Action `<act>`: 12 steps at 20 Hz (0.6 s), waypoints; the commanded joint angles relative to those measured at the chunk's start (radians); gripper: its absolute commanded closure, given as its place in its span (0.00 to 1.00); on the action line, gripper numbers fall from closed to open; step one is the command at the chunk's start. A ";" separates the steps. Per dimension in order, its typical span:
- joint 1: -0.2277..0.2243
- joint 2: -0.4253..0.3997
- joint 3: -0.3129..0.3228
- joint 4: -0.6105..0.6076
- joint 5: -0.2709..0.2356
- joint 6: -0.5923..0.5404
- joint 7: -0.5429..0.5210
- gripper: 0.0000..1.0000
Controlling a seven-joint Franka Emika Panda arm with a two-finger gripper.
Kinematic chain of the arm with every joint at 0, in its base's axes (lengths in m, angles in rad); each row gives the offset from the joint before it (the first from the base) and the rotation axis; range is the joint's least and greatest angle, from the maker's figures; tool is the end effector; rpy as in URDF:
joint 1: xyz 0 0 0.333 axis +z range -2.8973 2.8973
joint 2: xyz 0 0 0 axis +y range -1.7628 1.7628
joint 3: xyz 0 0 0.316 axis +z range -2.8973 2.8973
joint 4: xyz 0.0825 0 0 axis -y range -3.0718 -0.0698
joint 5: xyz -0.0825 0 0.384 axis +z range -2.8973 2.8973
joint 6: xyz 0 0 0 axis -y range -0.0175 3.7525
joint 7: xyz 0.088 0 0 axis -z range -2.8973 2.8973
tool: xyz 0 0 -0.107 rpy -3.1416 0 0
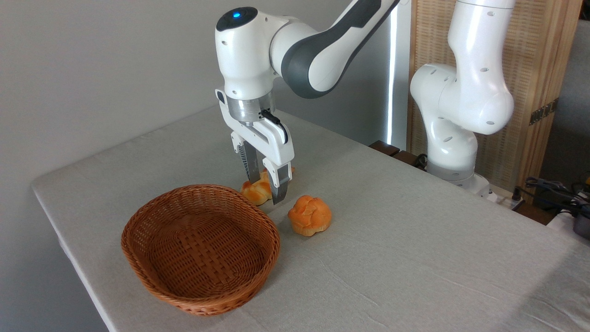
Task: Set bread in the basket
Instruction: 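Close the gripper on the middle of the braided roll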
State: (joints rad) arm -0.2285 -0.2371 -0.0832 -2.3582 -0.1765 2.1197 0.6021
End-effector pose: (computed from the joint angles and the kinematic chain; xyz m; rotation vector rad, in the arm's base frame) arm 0.4397 -0.1507 0.4220 2.7627 -1.1993 0.0269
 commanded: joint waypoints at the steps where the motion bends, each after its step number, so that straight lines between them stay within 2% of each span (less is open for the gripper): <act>1: -0.015 -0.021 0.013 -0.026 -0.018 0.037 -0.018 0.00; 5: -0.018 -0.015 0.011 -0.038 -0.018 0.042 -0.018 0.01; 7: -0.034 -0.005 0.011 -0.055 -0.018 0.074 -0.018 0.01; 8: -0.038 -0.002 0.011 -0.061 -0.018 0.089 -0.018 0.12; 9: -0.038 -0.001 0.011 -0.062 -0.018 0.092 -0.018 0.28; 11: -0.040 -0.001 0.011 -0.061 -0.021 0.092 -0.016 0.65; 12: -0.040 -0.001 0.011 -0.061 -0.021 0.092 -0.016 0.73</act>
State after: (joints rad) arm -0.2489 -0.2377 -0.0831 -2.4013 -0.1765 2.1880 0.6012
